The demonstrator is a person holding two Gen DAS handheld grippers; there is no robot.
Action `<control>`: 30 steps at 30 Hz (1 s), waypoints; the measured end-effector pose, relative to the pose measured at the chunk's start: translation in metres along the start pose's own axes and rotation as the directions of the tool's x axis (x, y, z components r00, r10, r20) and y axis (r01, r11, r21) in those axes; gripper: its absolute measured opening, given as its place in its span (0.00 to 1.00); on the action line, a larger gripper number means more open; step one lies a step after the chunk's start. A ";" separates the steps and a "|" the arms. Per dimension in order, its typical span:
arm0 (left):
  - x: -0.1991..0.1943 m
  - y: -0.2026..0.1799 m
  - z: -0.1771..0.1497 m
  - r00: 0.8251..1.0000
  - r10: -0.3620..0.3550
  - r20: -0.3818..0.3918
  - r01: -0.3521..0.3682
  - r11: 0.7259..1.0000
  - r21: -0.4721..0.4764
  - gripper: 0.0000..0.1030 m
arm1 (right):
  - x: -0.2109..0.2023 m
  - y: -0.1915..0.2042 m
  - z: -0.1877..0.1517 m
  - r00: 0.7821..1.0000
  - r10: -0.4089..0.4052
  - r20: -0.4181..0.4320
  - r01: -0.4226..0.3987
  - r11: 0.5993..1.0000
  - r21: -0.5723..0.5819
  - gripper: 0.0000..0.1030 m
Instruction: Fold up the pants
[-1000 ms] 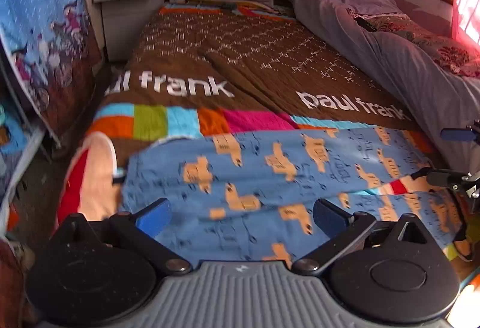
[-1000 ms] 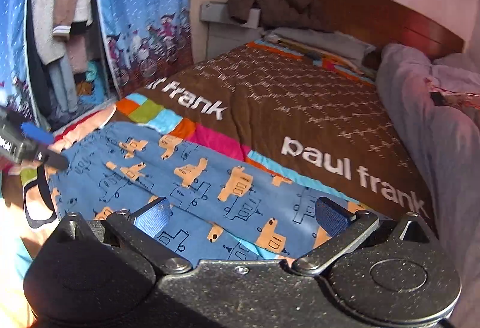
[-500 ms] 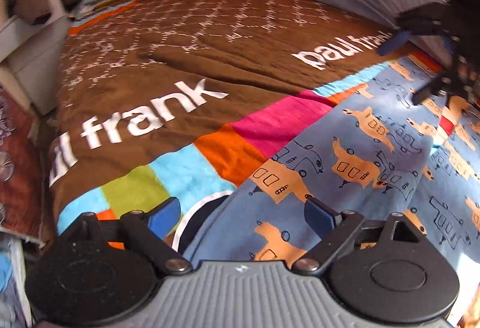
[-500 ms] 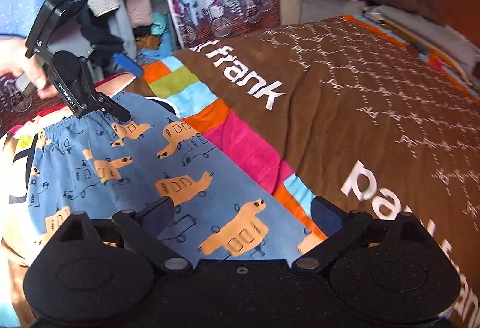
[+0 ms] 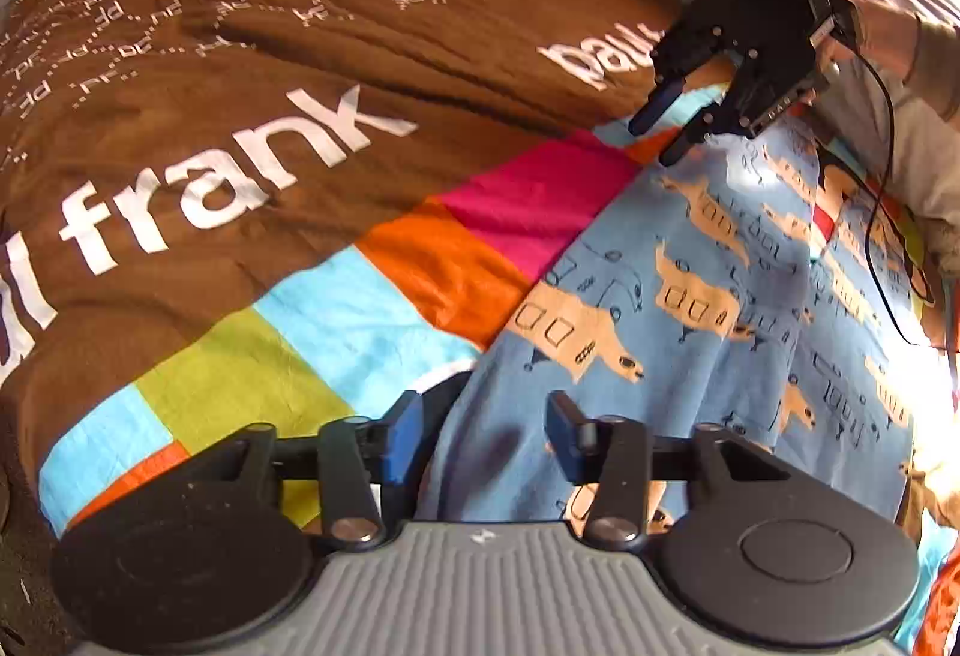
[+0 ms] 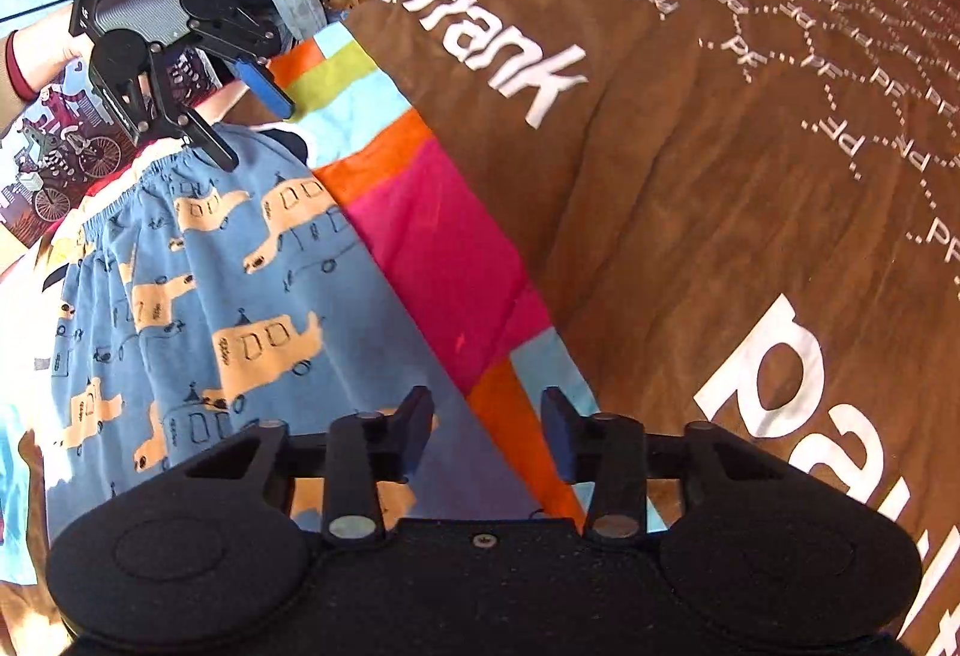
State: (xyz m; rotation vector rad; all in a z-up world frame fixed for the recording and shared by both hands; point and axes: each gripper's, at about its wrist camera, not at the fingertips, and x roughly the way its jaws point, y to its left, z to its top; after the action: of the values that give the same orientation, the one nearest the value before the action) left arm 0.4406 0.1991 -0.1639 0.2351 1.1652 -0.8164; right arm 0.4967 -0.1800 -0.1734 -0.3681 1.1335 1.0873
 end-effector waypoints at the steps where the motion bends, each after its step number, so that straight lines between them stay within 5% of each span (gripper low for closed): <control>1: 0.003 0.001 0.000 1.000 -0.005 -0.016 0.005 1.000 0.003 0.42 | 0.004 -0.001 0.000 1.000 0.002 -0.019 -0.003 1.000 -0.013 0.32; 10: 0.019 0.011 -0.003 0.995 -0.062 -0.074 0.060 0.998 -0.020 0.39 | 0.011 0.000 0.001 0.993 0.097 -0.064 -0.100 0.994 -0.047 0.30; 15: 0.022 0.008 -0.005 0.997 -0.062 -0.051 0.061 0.998 -0.019 0.43 | 0.020 0.012 -0.002 0.994 0.084 -0.071 -0.092 0.988 -0.124 0.26; 18: 0.019 -0.008 -0.008 0.999 0.032 -0.034 -0.029 0.996 0.081 0.24 | 0.020 0.021 -0.003 0.993 0.081 -0.083 -0.094 0.982 -0.164 0.02; 20: 0.017 -0.013 -0.009 0.999 0.039 -0.025 -0.037 0.994 0.100 0.09 | 0.017 0.028 -0.004 0.994 0.071 -0.082 -0.086 0.975 -0.204 0.02; 30: 0.001 -0.013 -0.005 0.987 0.136 0.084 -0.144 0.985 0.092 0.04 | -0.011 0.031 -0.001 0.999 -0.019 0.037 0.027 0.974 -0.225 0.00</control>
State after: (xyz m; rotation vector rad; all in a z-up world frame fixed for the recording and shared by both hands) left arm 0.4282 0.1928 -0.1639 0.3595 1.0247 -0.7528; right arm 0.4703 -0.1717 -0.1567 -0.5372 0.9743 1.2016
